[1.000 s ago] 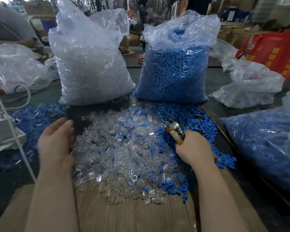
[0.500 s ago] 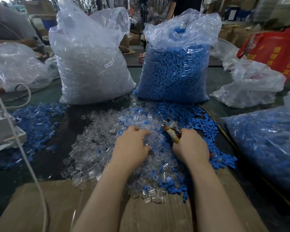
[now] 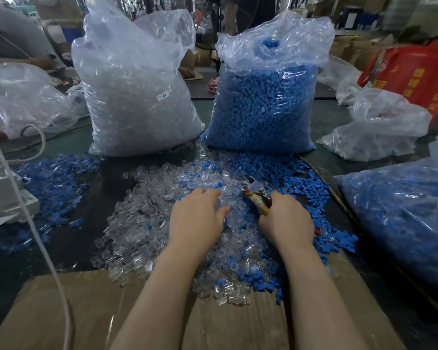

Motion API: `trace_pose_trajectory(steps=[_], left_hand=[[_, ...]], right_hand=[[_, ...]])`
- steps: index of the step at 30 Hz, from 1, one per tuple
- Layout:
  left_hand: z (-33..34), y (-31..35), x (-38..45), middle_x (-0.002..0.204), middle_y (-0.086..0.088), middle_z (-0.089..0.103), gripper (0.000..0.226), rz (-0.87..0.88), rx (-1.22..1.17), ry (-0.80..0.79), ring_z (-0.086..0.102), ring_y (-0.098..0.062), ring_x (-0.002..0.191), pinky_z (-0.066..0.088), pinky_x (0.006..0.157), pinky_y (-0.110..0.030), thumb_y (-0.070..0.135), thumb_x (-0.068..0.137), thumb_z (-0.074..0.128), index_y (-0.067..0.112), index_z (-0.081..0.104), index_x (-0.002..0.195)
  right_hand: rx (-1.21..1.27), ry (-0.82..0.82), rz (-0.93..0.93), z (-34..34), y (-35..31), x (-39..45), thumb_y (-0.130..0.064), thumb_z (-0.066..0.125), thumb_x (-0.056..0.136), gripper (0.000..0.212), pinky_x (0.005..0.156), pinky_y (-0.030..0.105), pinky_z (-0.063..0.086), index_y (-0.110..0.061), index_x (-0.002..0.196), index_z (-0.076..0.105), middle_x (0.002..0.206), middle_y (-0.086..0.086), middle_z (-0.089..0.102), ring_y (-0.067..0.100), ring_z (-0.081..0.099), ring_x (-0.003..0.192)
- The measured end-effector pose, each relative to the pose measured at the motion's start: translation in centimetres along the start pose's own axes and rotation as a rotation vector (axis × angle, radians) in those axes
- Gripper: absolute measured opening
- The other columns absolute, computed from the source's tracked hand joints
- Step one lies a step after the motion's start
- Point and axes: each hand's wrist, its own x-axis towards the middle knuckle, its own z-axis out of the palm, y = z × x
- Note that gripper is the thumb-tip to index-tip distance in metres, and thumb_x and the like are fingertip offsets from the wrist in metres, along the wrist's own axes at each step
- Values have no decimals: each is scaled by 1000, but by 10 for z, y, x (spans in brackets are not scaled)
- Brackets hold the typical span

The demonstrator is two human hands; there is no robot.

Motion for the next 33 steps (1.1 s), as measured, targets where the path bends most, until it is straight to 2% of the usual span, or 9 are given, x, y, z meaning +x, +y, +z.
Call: trace_pose_trajectory(steps=[3,8,13,17,19,21,24,27,33], left_hand=[[-1,1,0,120,5,60,32,35,-63,-36,60,-14,100,46,84,-26,35,97,57,34,60,129],[-2,-2,1,102,10,63,12,37,-122,-23,59,-9,86,49,78,-26,25,93,64,30,71,102],[-1,-2,1,92,13,61,7,-27,-255,10,58,-3,81,49,74,-22,25,93,64,28,67,88],[-4,2,1,75,13,65,11,-160,-533,76,60,1,65,42,52,-10,25,91,67,29,66,81],[-5,4,1,72,12,68,9,-214,-667,101,61,6,63,42,54,-9,25,89,70,29,68,80],[-7,6,2,75,11,72,5,-251,-804,88,66,4,70,48,65,-13,23,88,71,28,70,86],[-10,10,2,81,7,75,11,-277,-996,37,71,-5,79,55,75,-20,15,88,71,24,72,96],[-10,13,1,82,3,76,10,-305,-1079,53,73,-9,82,56,75,-22,11,87,71,19,74,92],[-9,18,0,75,6,75,10,-356,-1182,162,66,1,67,50,62,-13,9,85,72,18,76,84]], right_hand=[[-2,20,-40,1,0,0,-23,61,85,13,56,31,29,-21,87,49,82,-3,45,23,44,69],[-13,31,-59,3,-1,-1,-25,63,84,15,58,31,30,-21,87,49,83,-3,48,22,44,70],[38,99,8,4,-1,0,-23,58,87,12,47,29,22,-19,82,48,68,-4,44,16,37,55],[254,108,44,-2,-1,6,-33,59,92,14,61,35,42,-20,90,53,80,0,58,26,54,75],[447,97,11,-5,-3,6,-35,62,92,16,75,40,50,-20,99,60,91,0,65,27,60,86],[621,101,-47,-8,-6,2,-32,64,91,12,75,40,53,-21,96,64,87,-3,67,21,62,82],[800,75,-110,-10,-11,-1,-24,67,90,3,67,35,50,-21,88,66,75,-4,64,11,58,67],[925,81,-187,-13,-14,-5,-15,68,90,13,55,14,42,-25,82,65,65,-8,60,0,52,58],[1019,85,-292,-13,-20,-9,-10,68,91,19,59,9,42,-27,82,63,66,-11,61,-2,53,60]])
